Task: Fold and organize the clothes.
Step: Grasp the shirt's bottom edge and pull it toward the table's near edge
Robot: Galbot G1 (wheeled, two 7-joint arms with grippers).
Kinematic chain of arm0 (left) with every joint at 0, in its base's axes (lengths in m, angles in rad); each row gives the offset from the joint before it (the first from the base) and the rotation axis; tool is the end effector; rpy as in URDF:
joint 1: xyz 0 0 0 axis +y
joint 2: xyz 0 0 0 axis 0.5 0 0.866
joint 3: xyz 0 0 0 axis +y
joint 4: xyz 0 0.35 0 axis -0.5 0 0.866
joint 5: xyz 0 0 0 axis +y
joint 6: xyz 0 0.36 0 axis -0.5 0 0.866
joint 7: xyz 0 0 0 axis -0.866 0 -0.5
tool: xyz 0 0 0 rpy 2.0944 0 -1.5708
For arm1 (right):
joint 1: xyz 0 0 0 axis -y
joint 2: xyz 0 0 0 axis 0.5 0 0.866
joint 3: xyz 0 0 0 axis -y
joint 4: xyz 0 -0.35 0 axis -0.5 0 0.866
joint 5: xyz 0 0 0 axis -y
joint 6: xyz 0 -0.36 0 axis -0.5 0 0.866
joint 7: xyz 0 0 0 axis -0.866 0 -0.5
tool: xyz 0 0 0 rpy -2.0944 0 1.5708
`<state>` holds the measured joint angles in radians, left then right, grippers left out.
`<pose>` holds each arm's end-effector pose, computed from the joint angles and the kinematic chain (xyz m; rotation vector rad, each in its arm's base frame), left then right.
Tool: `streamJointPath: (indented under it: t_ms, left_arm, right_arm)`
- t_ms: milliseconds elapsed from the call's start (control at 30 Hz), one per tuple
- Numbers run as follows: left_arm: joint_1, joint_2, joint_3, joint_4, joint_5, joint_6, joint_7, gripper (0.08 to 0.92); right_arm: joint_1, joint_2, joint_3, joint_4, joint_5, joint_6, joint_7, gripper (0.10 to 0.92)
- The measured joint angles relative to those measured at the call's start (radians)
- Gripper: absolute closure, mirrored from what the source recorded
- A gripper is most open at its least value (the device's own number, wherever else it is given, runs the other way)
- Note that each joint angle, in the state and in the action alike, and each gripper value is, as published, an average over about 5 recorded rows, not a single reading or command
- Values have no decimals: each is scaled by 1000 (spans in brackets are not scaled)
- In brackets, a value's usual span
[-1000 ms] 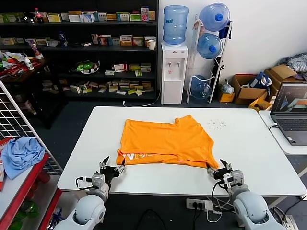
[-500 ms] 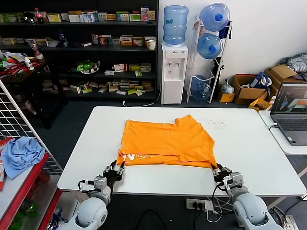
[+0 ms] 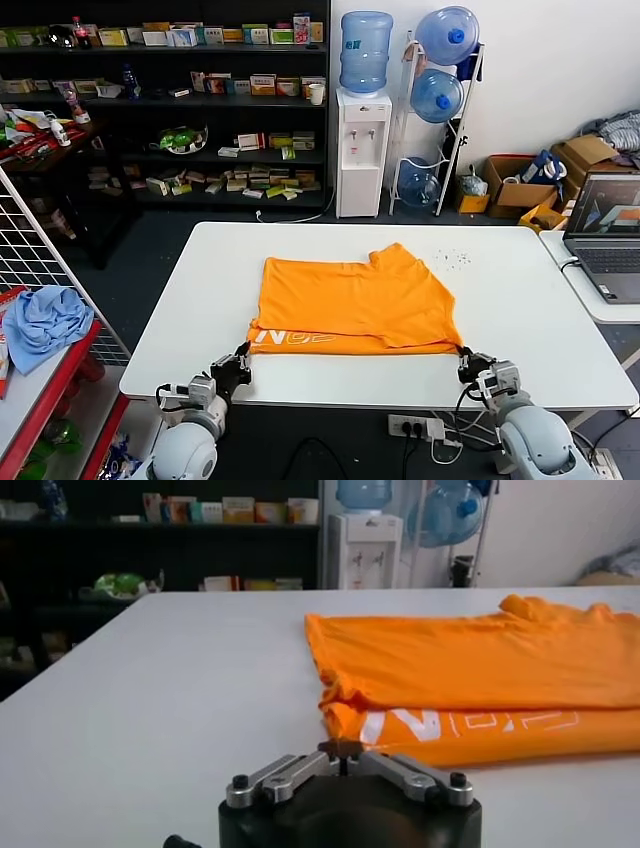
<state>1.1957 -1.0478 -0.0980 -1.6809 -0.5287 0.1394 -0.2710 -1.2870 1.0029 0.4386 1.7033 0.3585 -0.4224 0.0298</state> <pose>0.2716 0.0271 -0.3872 -0.2183 -2.7321 -0.0325 0.2810 -0.1371 -0.3479 0.1172 -2.5483 0.2981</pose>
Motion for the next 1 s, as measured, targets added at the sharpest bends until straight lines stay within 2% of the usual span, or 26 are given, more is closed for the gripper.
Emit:
streamJointPath:
  t_ms: [433,633,1000]
  left_arm:
    - [120,61,-6,-148,-3,3,-10,911]
    - [193,77,-5,-198,20,8,-10,878]
    - [239,95,-24,-274,46,42,-13,568]
  right_arm:
    - [-145,-56,72,123,31,-36,23,881]
    - [-218,-66,105,174,37,-55,26,727]
    - [-285,-90,149,273,69,-82,47,406]
